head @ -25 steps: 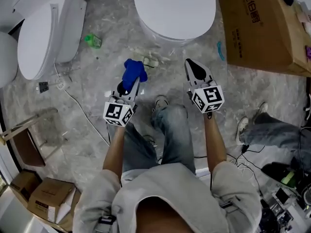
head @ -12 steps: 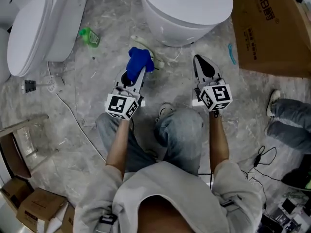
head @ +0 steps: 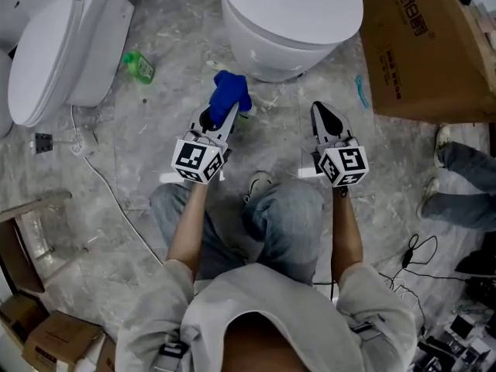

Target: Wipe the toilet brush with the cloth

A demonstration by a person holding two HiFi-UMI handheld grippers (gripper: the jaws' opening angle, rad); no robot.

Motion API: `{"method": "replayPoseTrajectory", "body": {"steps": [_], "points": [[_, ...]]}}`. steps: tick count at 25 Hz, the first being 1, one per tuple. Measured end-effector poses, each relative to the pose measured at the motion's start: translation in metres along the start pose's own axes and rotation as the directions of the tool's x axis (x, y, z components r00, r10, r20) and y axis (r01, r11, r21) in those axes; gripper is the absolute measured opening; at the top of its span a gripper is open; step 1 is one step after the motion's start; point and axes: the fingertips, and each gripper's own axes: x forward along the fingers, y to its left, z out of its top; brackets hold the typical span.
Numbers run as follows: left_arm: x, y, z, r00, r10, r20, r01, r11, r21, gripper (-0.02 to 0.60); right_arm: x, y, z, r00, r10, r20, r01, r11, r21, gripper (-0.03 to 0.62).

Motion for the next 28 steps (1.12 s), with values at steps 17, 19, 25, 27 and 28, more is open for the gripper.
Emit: {"method": "replayPoseTrajectory", "body": {"steps": [17, 19, 25, 27, 28], "points": [[0.010, -0.001, -0.089, 0.981, -0.020, -0.194, 0.014, 0.999, -0.033, 0.118, -0.014, -0.011, -0.017, 0.999, -0.032, -0.040, 0.033, 0.999, 0.002, 0.031], [0.012, -0.001, -0.104, 0.973, -0.022, -0.228, 0.014, 0.999, -0.037, 0.118, -0.016, -0.011, -0.018, 0.999, -0.033, -0.042, 0.033, 0.999, 0.001, 0.031], [0.012, 0.000, -0.144, 0.945, -0.029, -0.324, 0.012, 0.999, -0.052, 0.118, -0.026, -0.009, -0.018, 0.998, -0.039, -0.045, 0.039, 0.999, 0.001, 0.032], [0.011, 0.000, -0.156, 0.934, -0.033, -0.356, 0.014, 0.998, -0.056, 0.118, -0.029, -0.009, -0.018, 0.998, -0.040, -0.046, 0.040, 0.999, 0.000, 0.031], [0.011, 0.000, -0.161, 0.929, -0.033, -0.370, 0.013, 0.998, -0.055, 0.118, -0.031, -0.009, -0.018, 0.998, -0.041, -0.046, 0.041, 0.999, 0.000, 0.031]]}}
